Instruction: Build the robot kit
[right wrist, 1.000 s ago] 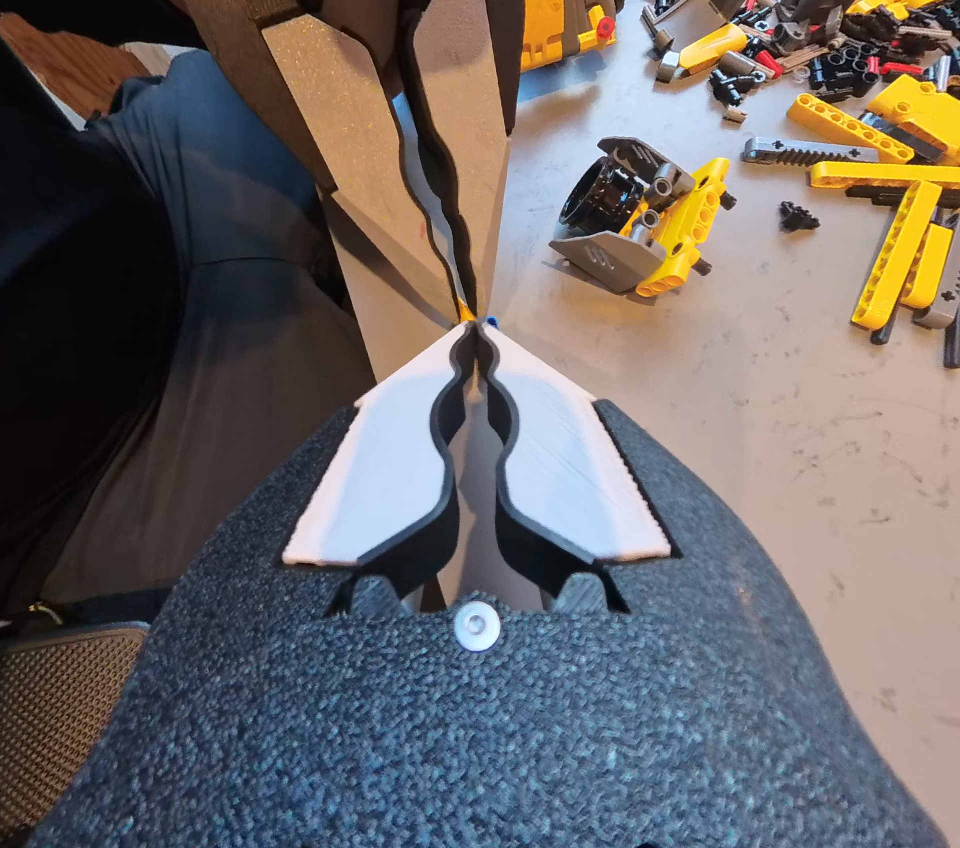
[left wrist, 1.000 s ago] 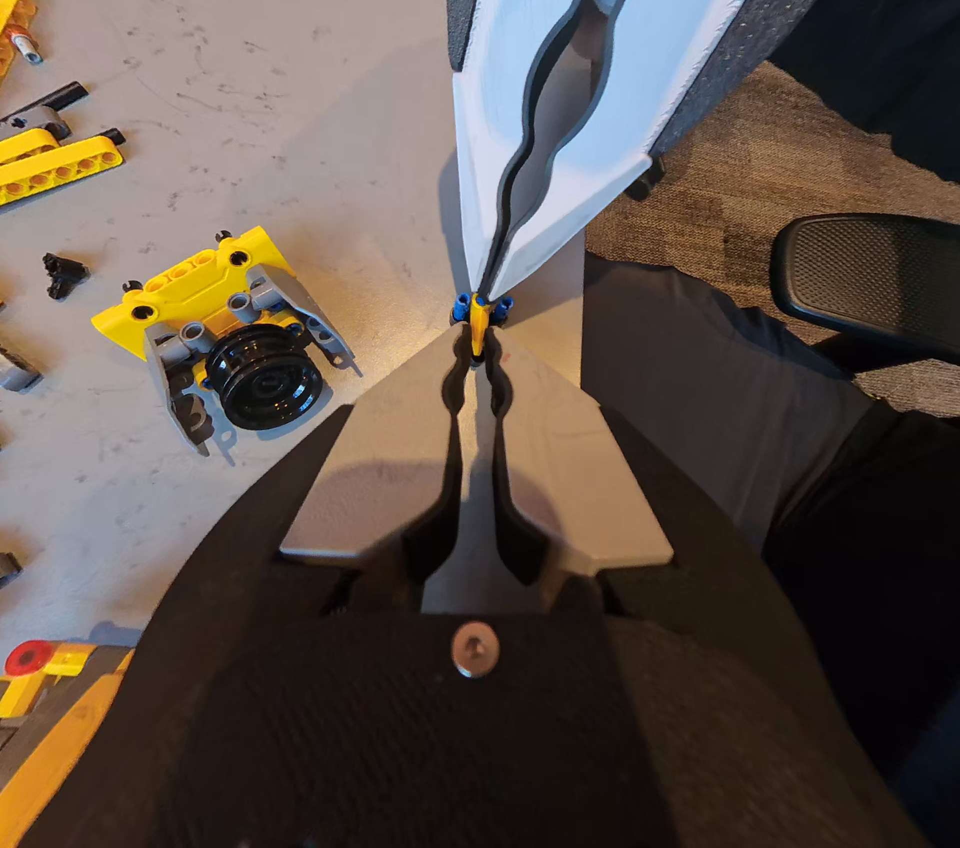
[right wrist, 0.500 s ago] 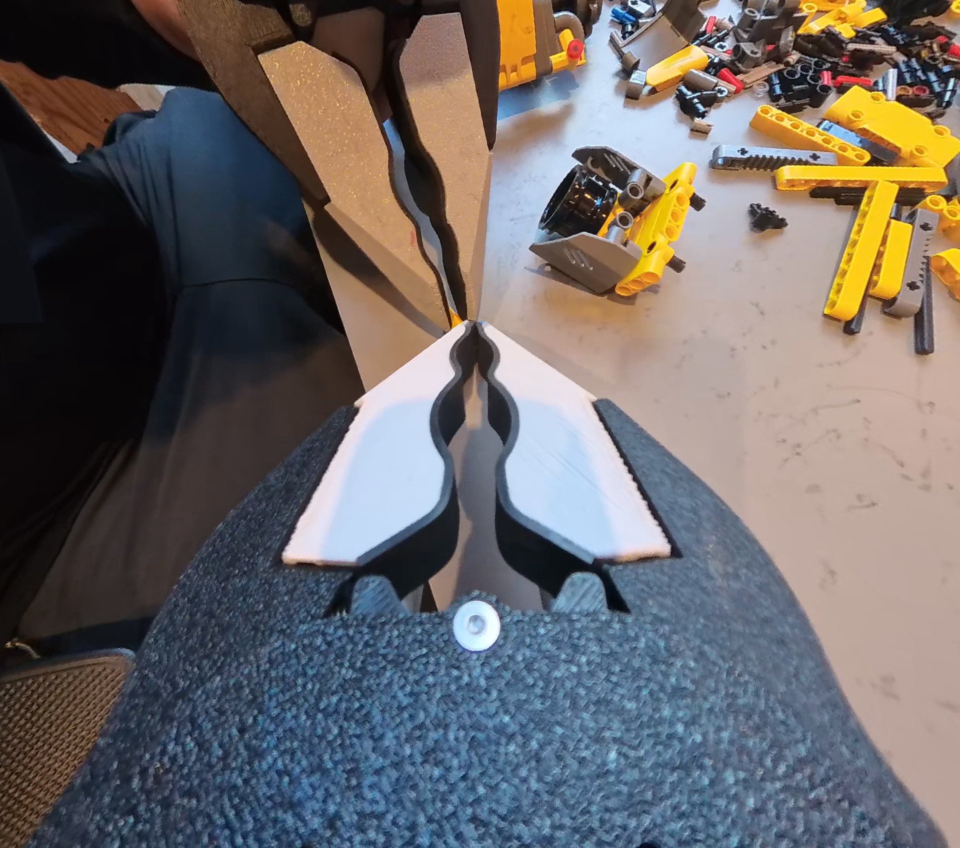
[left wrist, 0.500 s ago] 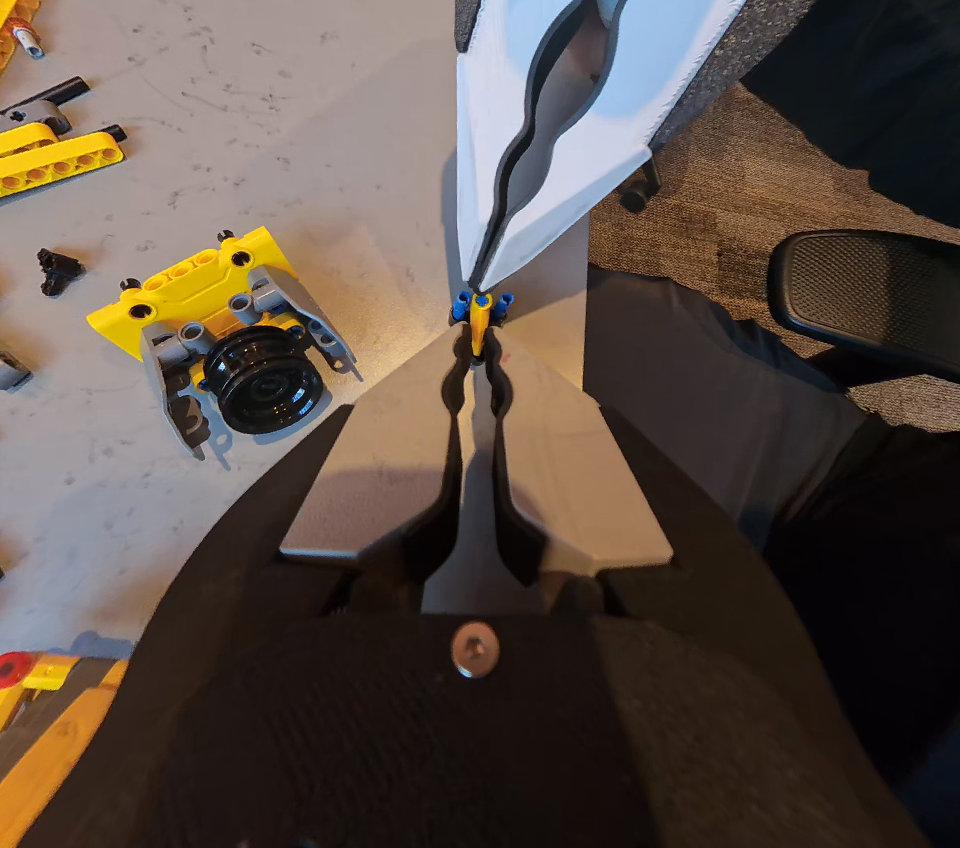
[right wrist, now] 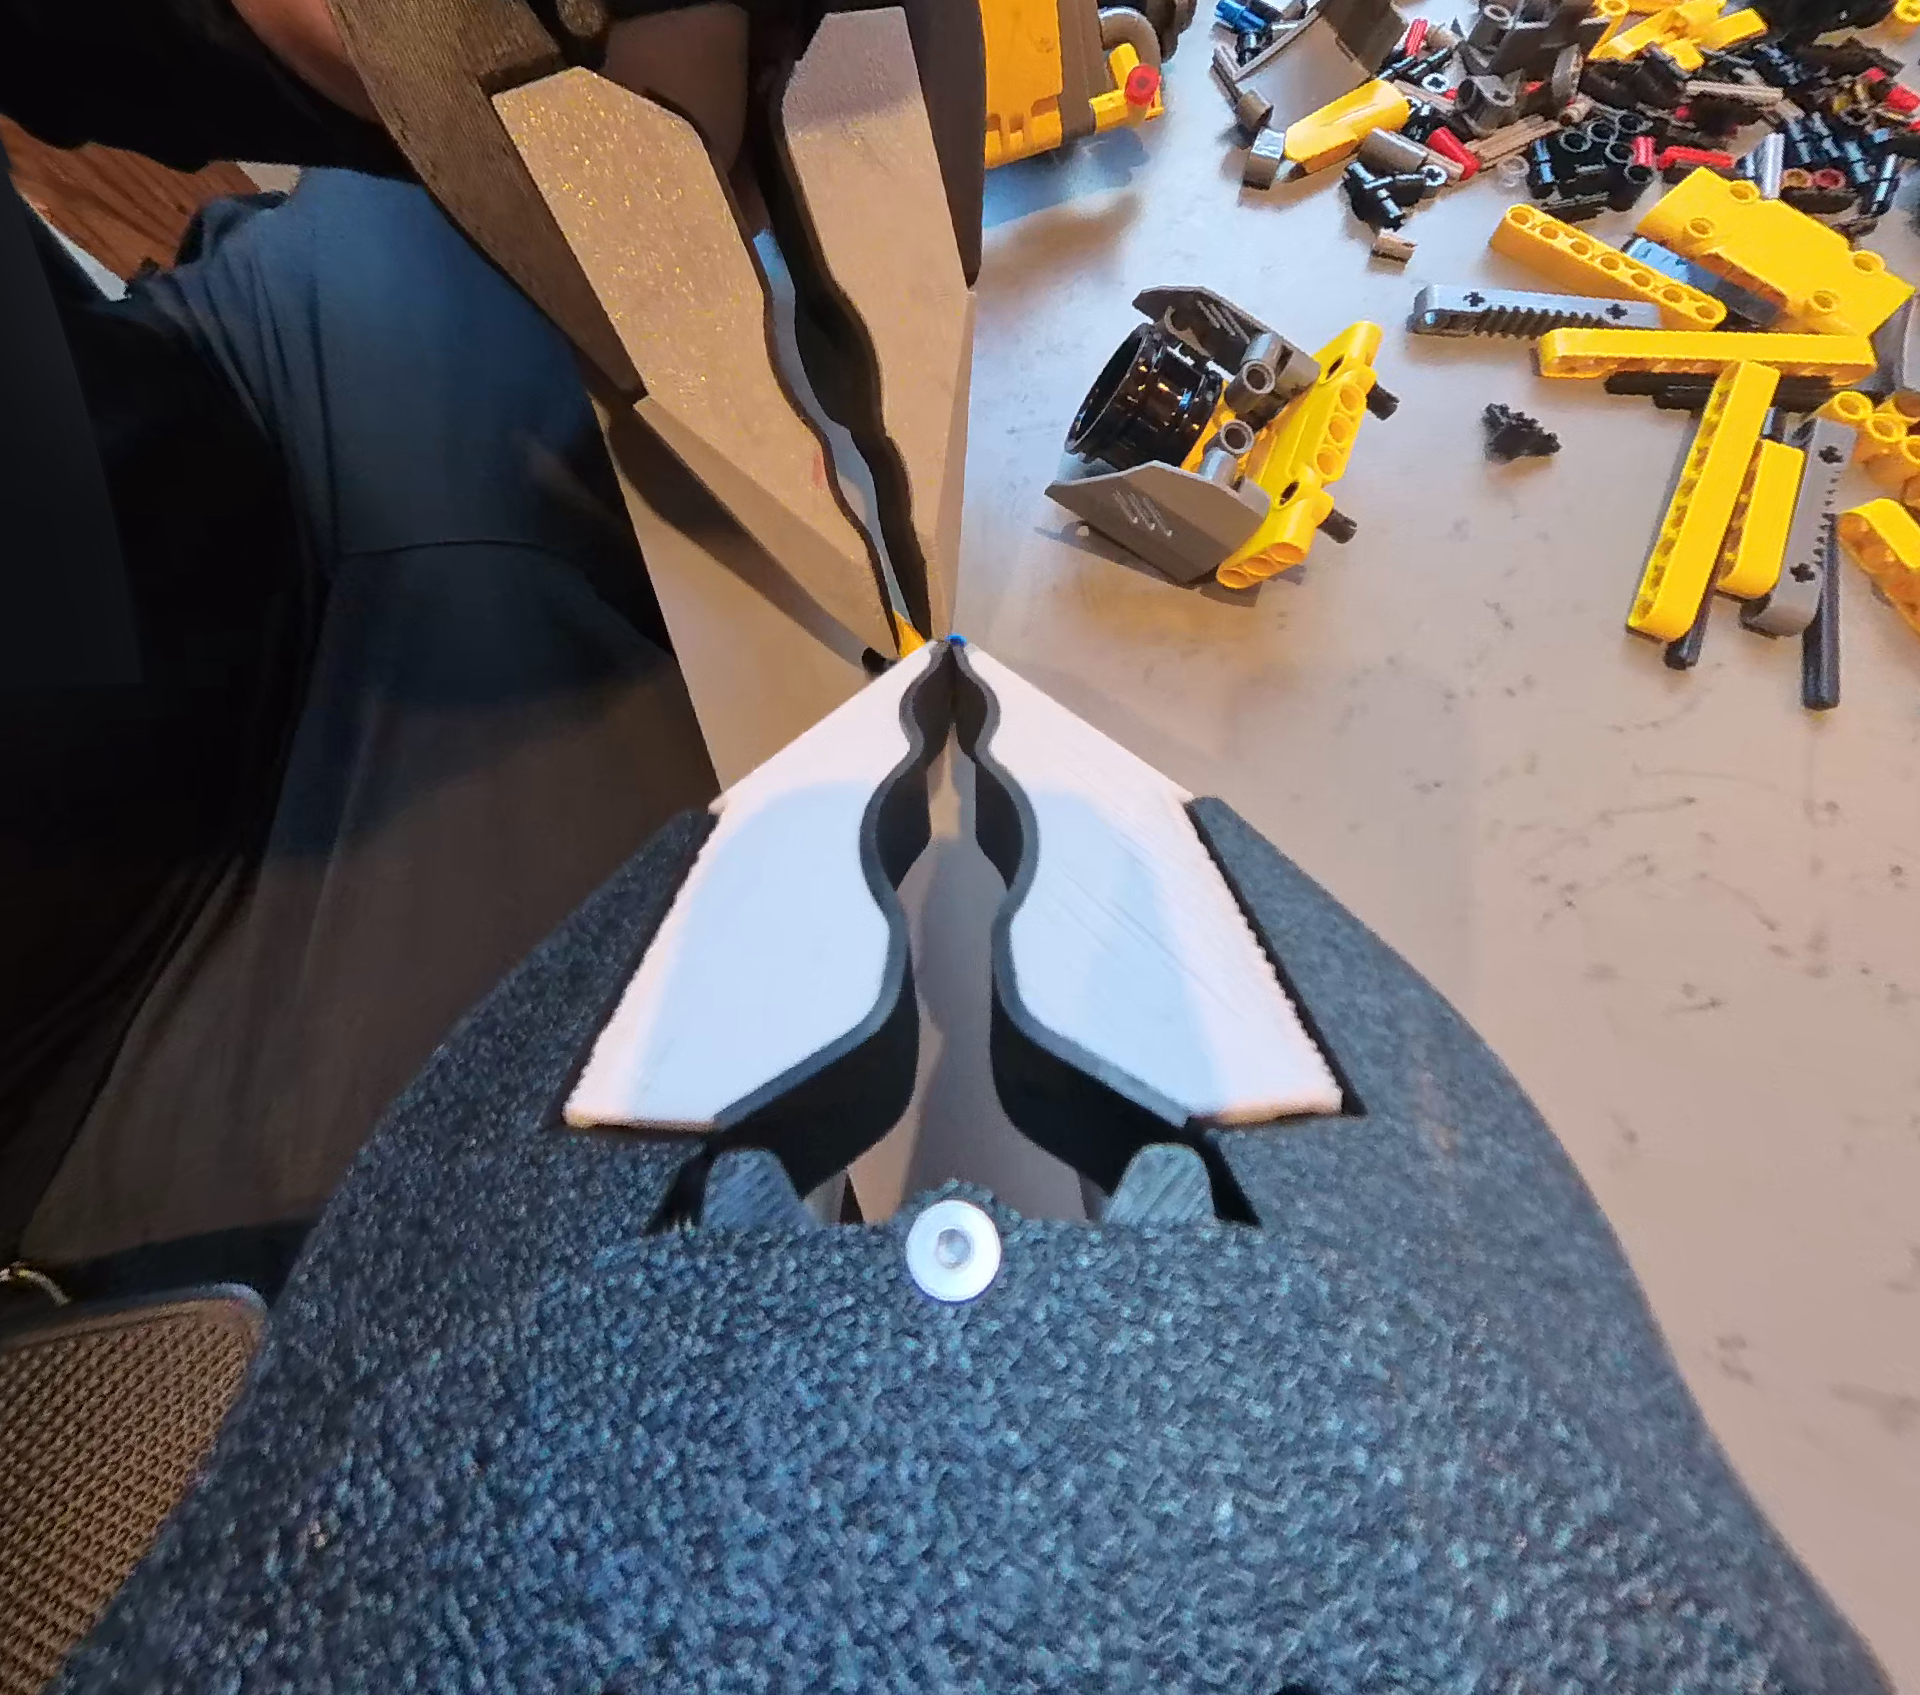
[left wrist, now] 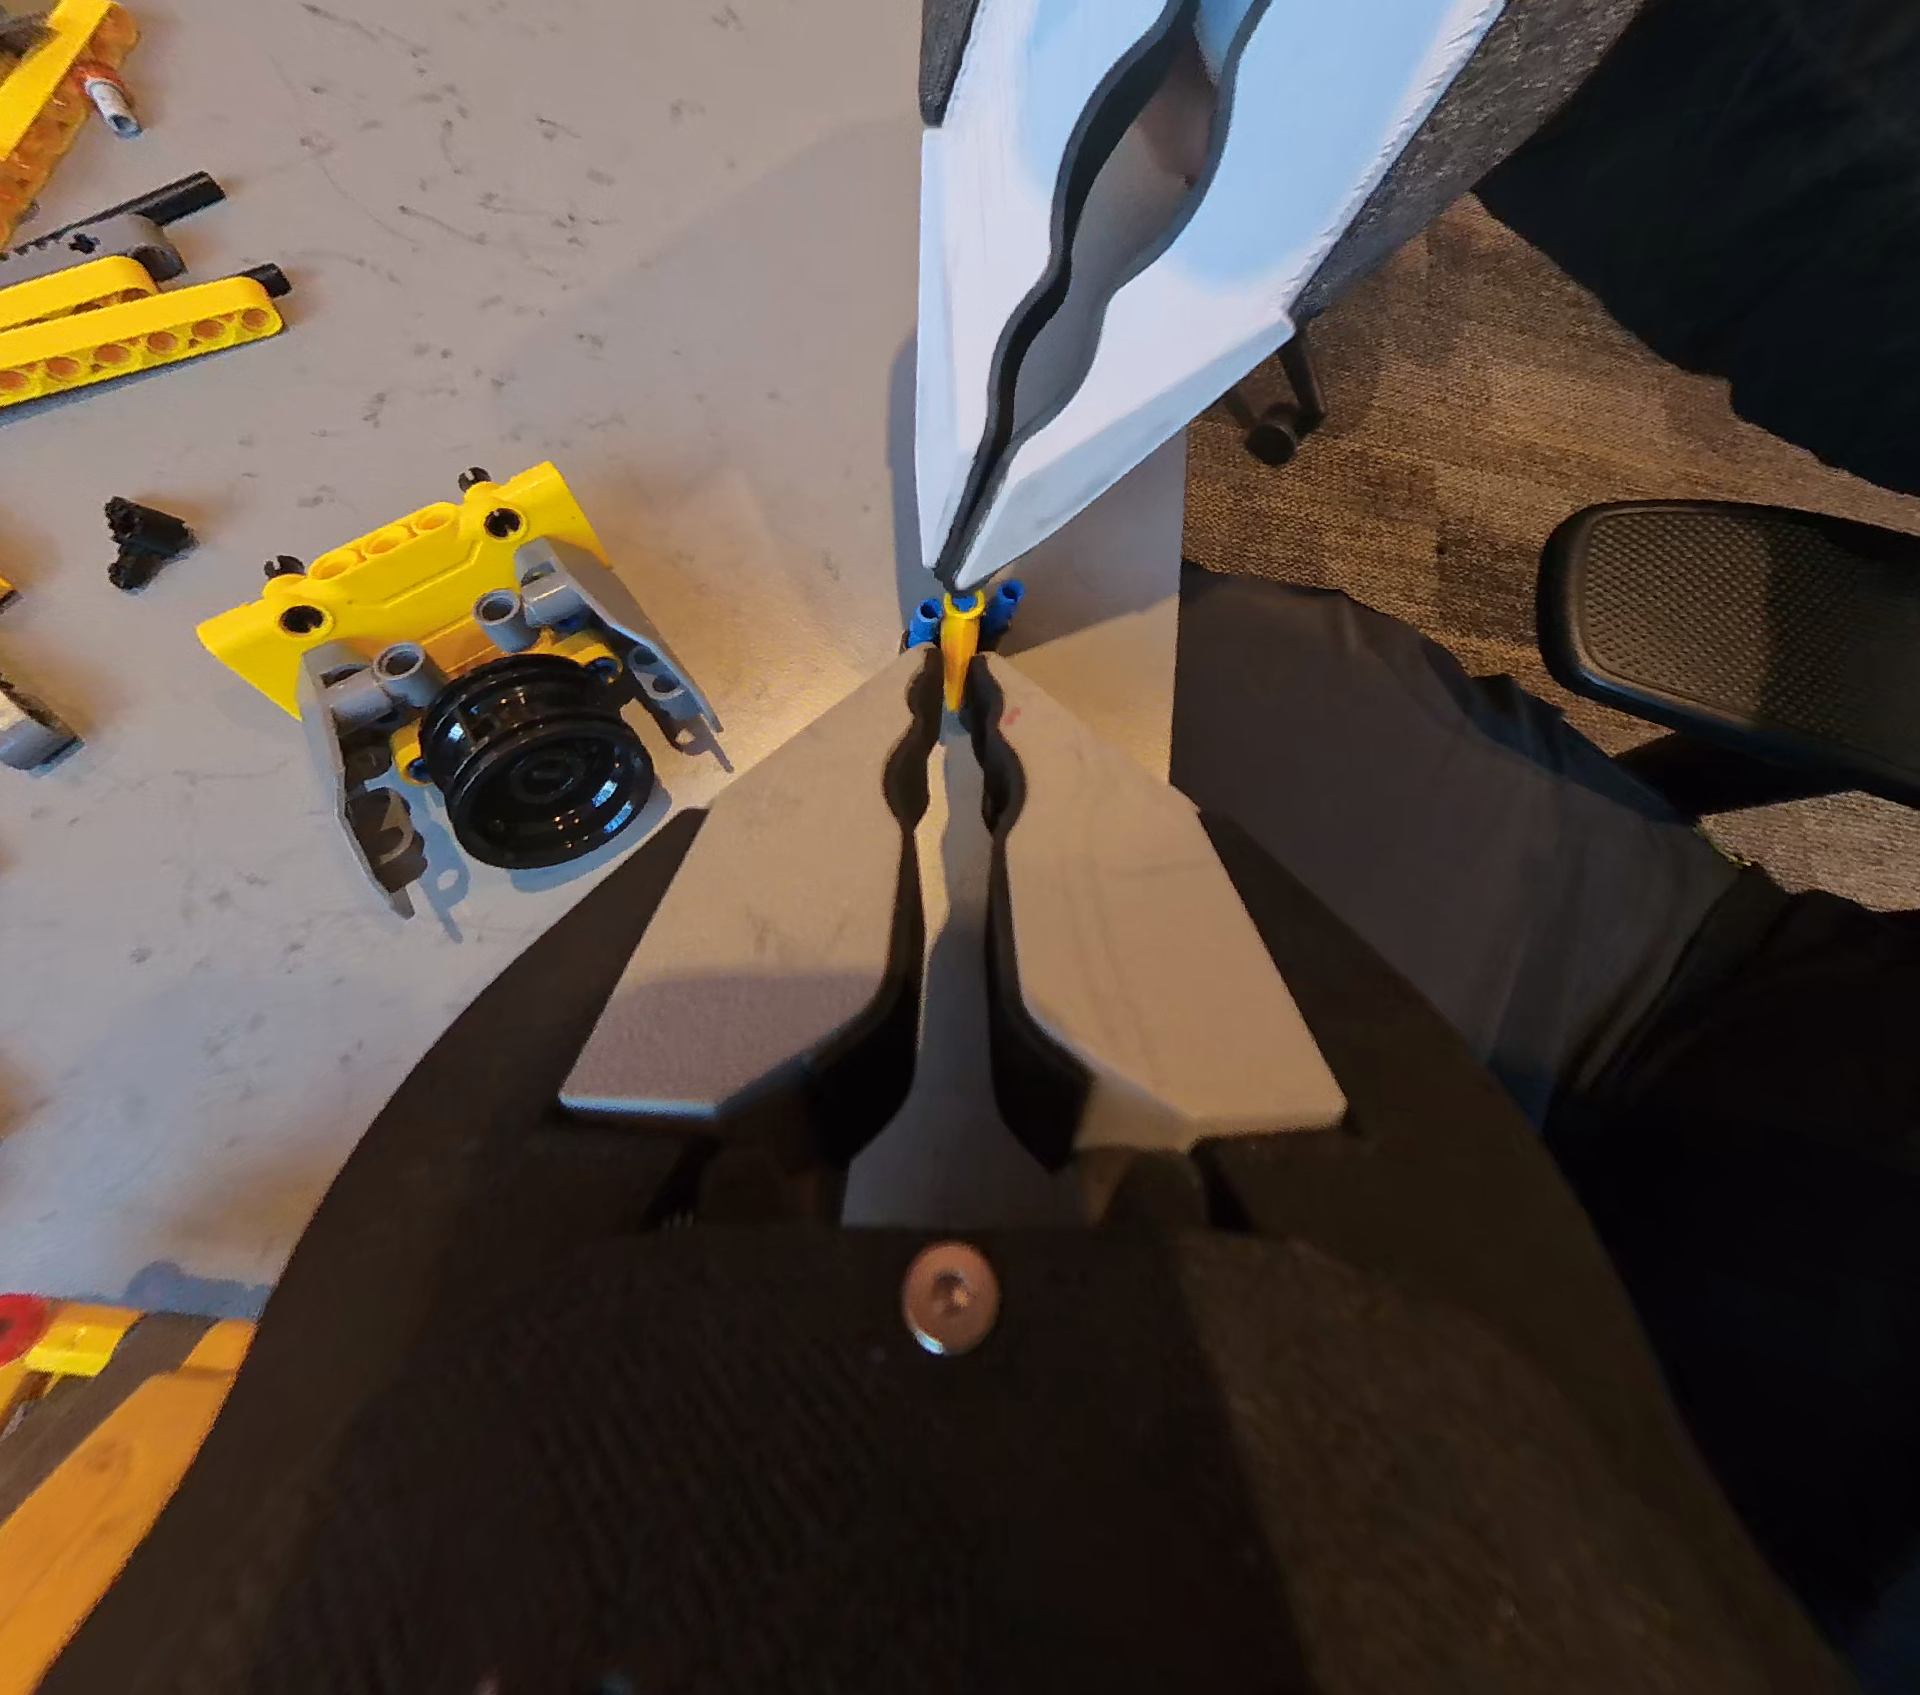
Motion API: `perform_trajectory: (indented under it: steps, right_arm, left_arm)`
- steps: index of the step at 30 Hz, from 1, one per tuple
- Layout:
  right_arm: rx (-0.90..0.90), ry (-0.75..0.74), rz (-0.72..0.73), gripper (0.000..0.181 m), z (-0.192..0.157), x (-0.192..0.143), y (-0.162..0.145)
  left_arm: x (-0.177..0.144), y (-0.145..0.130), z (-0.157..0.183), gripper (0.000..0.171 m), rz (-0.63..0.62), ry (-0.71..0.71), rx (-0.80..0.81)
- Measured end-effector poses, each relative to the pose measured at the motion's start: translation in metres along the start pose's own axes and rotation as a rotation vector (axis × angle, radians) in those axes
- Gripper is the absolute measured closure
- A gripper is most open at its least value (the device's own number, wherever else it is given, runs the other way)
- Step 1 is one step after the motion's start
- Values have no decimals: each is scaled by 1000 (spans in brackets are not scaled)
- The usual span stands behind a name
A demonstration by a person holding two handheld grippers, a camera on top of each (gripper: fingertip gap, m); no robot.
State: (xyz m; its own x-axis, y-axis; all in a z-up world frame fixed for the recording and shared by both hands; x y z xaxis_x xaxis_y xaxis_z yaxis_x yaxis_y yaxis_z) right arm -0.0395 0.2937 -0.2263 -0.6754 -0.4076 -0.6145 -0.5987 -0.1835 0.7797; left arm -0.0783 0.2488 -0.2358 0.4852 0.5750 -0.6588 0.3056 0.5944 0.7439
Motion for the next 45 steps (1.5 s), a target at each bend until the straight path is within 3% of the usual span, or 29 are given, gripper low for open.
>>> perform_trajectory:
  steps: [45]
  right_arm:
    - [170, 123, 54, 181, 0, 1, -16]
  left_arm:
    - [9, -1, 9, 169, -18, 55, 11]
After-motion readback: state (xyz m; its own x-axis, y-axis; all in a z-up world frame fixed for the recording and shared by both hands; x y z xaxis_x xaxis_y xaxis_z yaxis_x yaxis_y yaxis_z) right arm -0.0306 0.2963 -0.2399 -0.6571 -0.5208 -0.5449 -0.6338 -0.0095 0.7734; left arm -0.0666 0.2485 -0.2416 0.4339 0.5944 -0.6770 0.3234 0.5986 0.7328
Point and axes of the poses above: each gripper's, where its closed fingertips meet, x out along the fingers, y out of its top, z = x × y across the jaws, the point moved 4 cm from there along -x, back along the fingers, and after that the axes turned 4 degrees about x, right-handed, at the moved point
